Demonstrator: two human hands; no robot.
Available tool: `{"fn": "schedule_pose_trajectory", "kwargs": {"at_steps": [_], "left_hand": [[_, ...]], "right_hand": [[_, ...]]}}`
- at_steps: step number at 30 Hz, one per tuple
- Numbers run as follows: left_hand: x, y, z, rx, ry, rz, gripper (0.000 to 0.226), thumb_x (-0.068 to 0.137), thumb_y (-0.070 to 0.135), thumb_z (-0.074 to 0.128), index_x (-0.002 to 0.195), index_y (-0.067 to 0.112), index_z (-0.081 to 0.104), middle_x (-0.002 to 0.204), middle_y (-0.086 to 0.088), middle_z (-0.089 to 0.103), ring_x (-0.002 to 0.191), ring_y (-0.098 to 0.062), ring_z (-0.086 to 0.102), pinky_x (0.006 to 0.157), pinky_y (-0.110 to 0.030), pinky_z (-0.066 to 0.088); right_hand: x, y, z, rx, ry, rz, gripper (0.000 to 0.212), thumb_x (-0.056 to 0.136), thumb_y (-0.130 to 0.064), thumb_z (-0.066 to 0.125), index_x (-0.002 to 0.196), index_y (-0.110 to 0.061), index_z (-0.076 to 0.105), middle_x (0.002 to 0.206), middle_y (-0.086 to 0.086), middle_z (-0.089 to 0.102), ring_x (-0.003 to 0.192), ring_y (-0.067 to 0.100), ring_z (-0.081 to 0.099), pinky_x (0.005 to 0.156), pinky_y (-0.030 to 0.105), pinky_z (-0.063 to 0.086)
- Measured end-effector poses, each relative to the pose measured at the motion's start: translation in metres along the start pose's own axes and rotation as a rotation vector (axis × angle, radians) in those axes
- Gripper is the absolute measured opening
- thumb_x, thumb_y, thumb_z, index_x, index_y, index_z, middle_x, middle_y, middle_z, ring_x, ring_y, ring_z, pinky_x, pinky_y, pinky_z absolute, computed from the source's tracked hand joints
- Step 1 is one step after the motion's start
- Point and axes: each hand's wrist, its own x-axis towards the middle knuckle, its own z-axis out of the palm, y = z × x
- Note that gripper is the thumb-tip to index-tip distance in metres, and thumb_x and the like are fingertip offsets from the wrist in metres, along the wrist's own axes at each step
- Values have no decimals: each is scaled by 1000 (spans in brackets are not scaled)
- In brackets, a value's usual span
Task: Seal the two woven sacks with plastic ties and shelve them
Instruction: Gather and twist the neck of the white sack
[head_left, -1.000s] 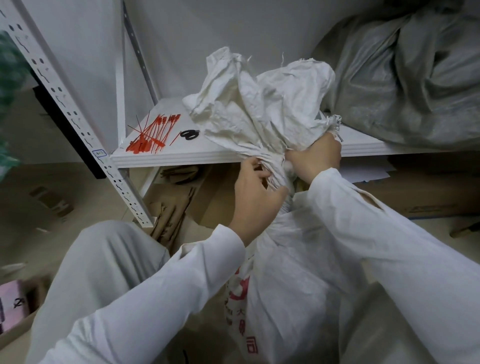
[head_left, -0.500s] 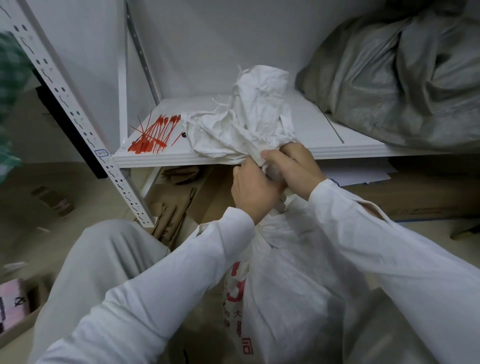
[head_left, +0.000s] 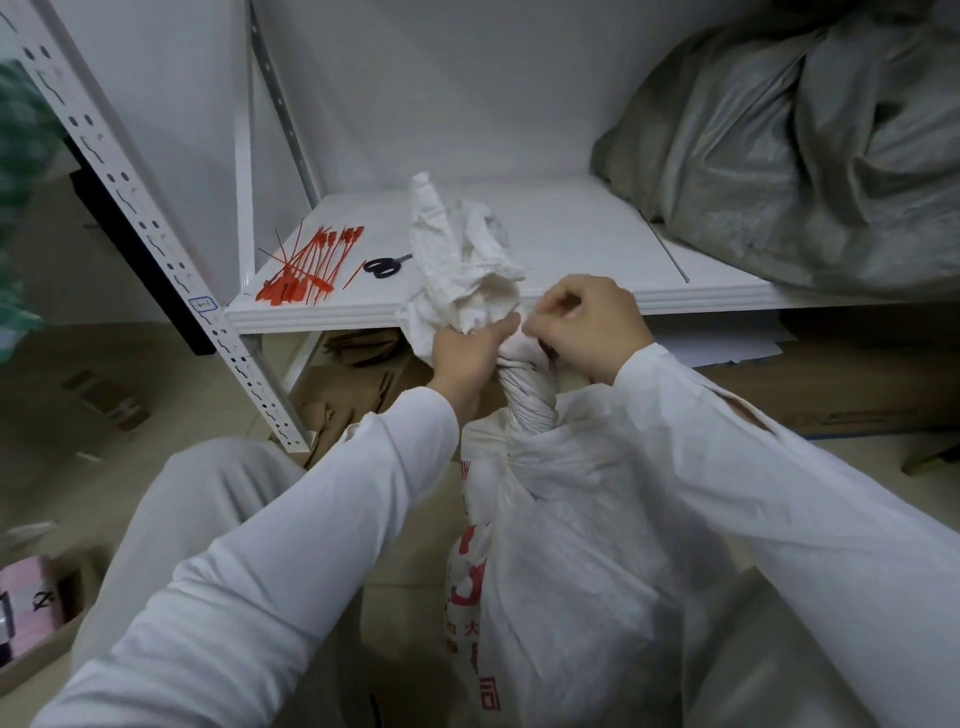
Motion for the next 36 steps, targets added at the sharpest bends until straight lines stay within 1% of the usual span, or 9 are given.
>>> {"fn": "schedule_pose_trajectory", "kwargs": {"at_steps": [3,5,9,13,16,21,28,30,36], "left_hand": [[5,-1,-6,-64,61,-79,50,85,21,72,124,-5,54,74,-5,57,61,-18,56,36,-15,37],[2,-1,-6,-56,80,-79,57,87,23,70,129,-8,49,91,-15,66,79,-27,67,36,-14,36],[-7,6,0,-67,67,-61,42,88,24,69,117,-4,57,66,-3,50,50,-14,46,36,-13,32],[-11,12,-2,-86,86,-44,21,89,24,68,85,11,51,62,-2,47,34,-9,40,36,-14,30],[-13,16,-6,-79,88,-11,22,90,24,66,80,13,50,61,-2,47,35,-8,39,36,-13,29],[-25,21,-5,-102,86,25,19,89,24,66,82,14,53,63,-1,47,47,-13,42,41,-17,33],[-46,29,11,-134,-2,92,18,88,25,69,90,9,61,66,-3,57,55,-13,53,45,-21,42],[-44,34,7,-121,6,98,21,87,26,69,94,9,61,73,-8,62,64,-16,61,50,-30,50],[-32,56,-22,-226,-26,86,23,95,22,59,75,14,49,42,5,37,29,-7,30,35,-15,23]], "right_hand": [[-17,2,-2,-447,-402,297,49,66,-50,76,81,-7,60,79,6,66,64,23,67,58,31,57],[-29,8,12,-679,-518,325,66,63,-70,71,92,-12,58,83,4,60,69,19,62,62,30,53],[-35,24,43,-794,-378,204,70,57,-79,67,89,-18,53,74,-2,50,77,19,55,66,27,45],[-39,44,53,-857,-184,121,43,71,-50,72,97,-18,59,97,2,61,94,23,61,73,26,43],[-37,55,62,-758,-82,151,46,76,-50,68,107,-18,59,113,11,60,104,29,56,81,30,42],[-37,52,92,-582,-81,304,101,61,-87,50,129,-13,41,126,9,50,122,33,42,102,47,28],[-31,53,88,-202,326,278,49,72,-48,70,104,-13,59,103,6,63,101,27,57,95,37,36],[-31,51,89,-83,346,289,49,69,-43,75,103,-11,60,102,7,66,99,29,60,93,35,42],[-18,42,74,-20,123,118,38,66,-26,74,99,-11,61,94,5,67,88,27,62,76,31,48]]}}
